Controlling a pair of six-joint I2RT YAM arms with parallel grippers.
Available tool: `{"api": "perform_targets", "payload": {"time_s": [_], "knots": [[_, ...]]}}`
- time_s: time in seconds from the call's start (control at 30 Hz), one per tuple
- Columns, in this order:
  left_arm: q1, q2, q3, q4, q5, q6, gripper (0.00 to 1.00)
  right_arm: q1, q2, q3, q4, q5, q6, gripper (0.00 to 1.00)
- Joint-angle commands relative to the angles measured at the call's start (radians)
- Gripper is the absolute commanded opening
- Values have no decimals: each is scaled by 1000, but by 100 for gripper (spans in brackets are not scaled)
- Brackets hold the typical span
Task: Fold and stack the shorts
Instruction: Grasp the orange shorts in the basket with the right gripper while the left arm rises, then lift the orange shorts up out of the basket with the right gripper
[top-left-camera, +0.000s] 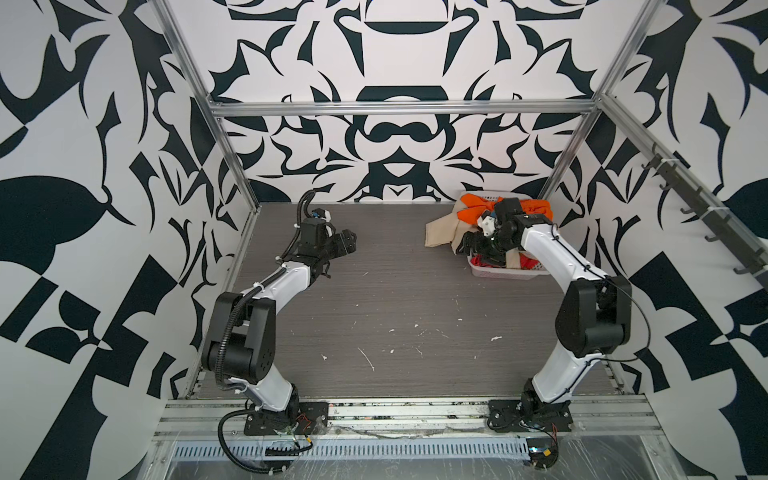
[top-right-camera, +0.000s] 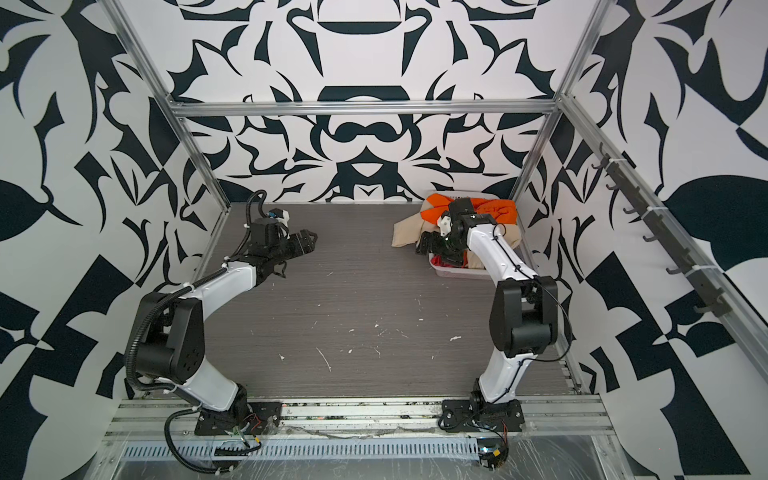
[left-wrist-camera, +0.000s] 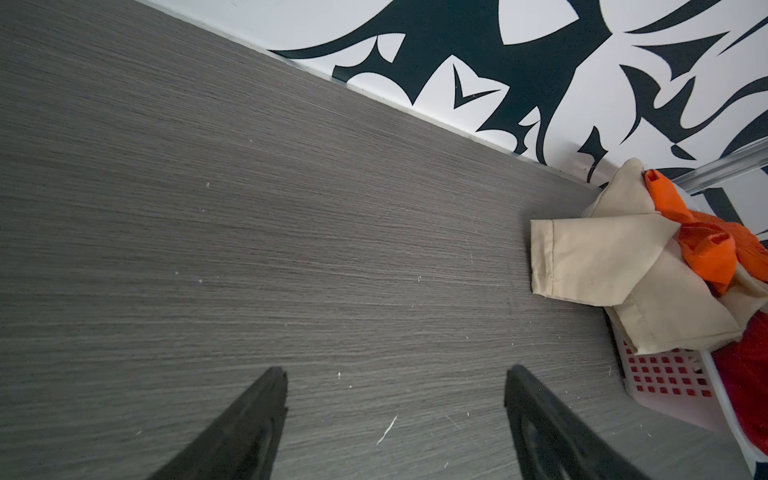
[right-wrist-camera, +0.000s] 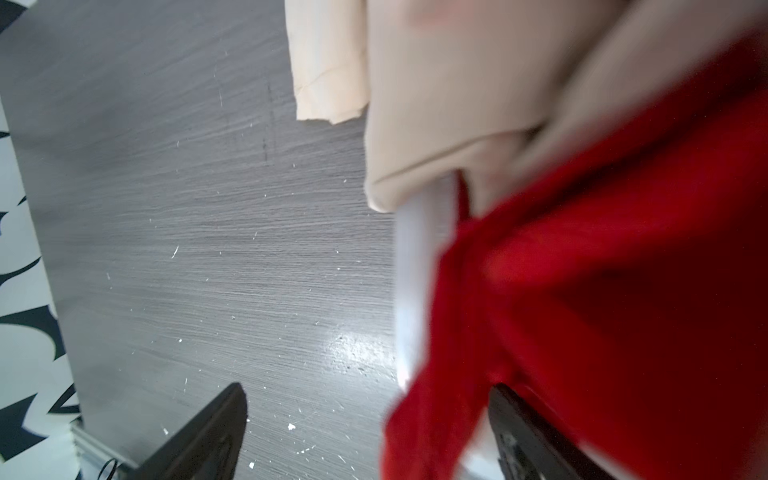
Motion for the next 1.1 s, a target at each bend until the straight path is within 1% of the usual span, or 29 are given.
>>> {"api": "perform_targets", "payload": {"time_s": [0.0,0.07,0.17,0.23,0.27,0.37,0.47,0.53,0.57,0.6,0.63,0.67,0.7,0.77,0.8,0.87,0.97,1.07], "knots": [[-3,-37,-4,-26,6,25,86,-18,-51,158,-73,160,-22,97],[-3,-45,-4,-36,-8,41,86,-19,-4,280,-130,250,-61,100],[-3,-51,5,-63,-23,56,86,-23,86,453,-262,434,-73,100],[-3,-57,6,-79,-33,66,86,-38,135,527,-326,543,-74,100],[-2,-62,2,-79,-37,66,86,-48,151,542,-342,569,-73,100],[-3,-64,-5,-80,-46,80,86,-89,207,573,-360,572,-53,100],[-2,-59,5,-98,-47,93,87,-115,269,593,-350,534,-35,100],[-3,-60,5,-101,-47,92,87,-122,306,597,-343,533,-24,98],[-3,-62,2,-98,-47,92,87,-126,321,595,-338,497,-19,94],[-3,-63,-1,-94,-49,90,87,-135,334,584,-325,475,-12,89],[-3,-64,-4,-90,-49,88,87,-146,344,569,-306,451,-8,81],[-3,-64,-5,-88,-50,86,87,-156,352,561,-295,431,0,69],[-3,-63,-4,-88,-50,84,87,-165,357,554,-283,421,3,53],[-3,-64,-4,-92,-51,86,87,-169,351,543,-258,431,0,27],[-3,-66,-6,-93,-53,86,87,-167,340,544,-247,426,-2,16],[-3,-73,-7,-97,-56,88,87,-167,293,530,-198,397,-4,1],[-3,-84,-12,-97,-63,84,87,-167,206,522,-138,368,-6,0],[-3,-93,-14,-95,-61,75,87,-167,151,572,-126,352,-12,0]]}}
